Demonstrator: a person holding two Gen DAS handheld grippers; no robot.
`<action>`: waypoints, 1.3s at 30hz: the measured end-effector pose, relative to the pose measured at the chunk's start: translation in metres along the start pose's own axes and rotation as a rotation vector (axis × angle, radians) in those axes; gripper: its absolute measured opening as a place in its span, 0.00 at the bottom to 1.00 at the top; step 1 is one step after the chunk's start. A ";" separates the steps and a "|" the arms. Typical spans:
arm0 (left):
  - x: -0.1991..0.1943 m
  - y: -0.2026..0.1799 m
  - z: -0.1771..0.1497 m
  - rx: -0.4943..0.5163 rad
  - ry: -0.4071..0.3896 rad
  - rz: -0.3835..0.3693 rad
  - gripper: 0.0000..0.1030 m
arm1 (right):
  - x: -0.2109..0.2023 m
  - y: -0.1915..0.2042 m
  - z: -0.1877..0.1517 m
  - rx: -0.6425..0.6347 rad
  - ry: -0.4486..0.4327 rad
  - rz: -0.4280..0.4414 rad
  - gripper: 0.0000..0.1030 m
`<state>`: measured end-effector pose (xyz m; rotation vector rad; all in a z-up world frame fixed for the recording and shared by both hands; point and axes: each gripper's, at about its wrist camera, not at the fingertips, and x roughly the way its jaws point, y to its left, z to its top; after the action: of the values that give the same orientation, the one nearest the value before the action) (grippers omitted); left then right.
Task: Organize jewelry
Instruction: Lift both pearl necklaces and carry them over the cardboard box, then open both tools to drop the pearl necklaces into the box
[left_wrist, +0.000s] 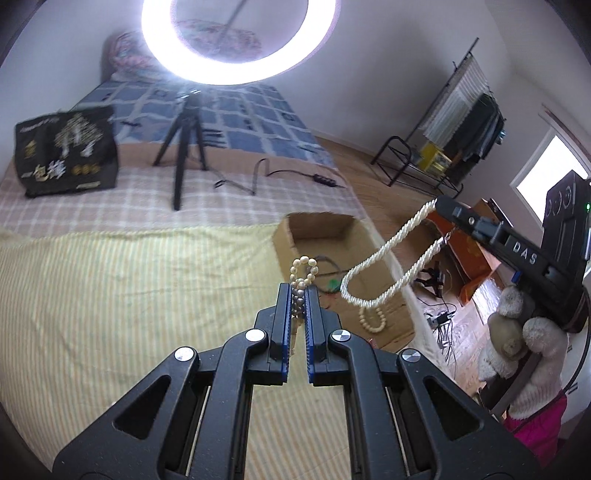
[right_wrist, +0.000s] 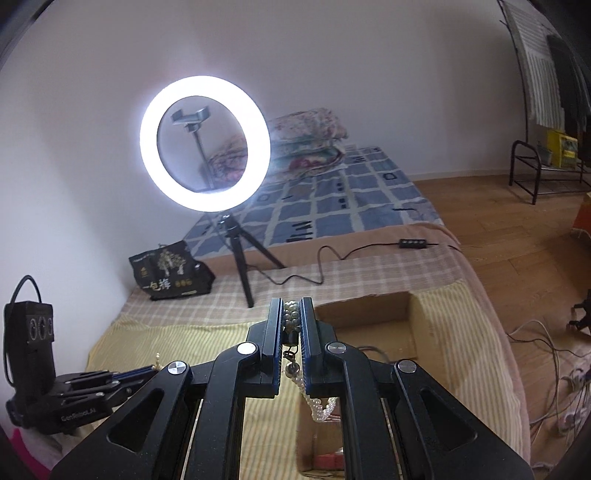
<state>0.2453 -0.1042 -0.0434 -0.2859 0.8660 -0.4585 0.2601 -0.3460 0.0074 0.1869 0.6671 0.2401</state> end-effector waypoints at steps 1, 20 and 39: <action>0.004 -0.007 0.005 0.013 -0.003 -0.006 0.04 | -0.003 -0.006 0.001 0.007 -0.003 -0.007 0.07; 0.088 -0.070 0.076 0.097 -0.003 -0.022 0.04 | 0.007 -0.057 -0.021 0.048 0.085 -0.075 0.07; 0.152 -0.068 0.073 0.101 0.093 0.042 0.04 | 0.030 -0.089 -0.044 0.110 0.182 -0.127 0.07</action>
<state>0.3696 -0.2342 -0.0702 -0.1539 0.9345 -0.4778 0.2691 -0.4190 -0.0664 0.2286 0.8706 0.0986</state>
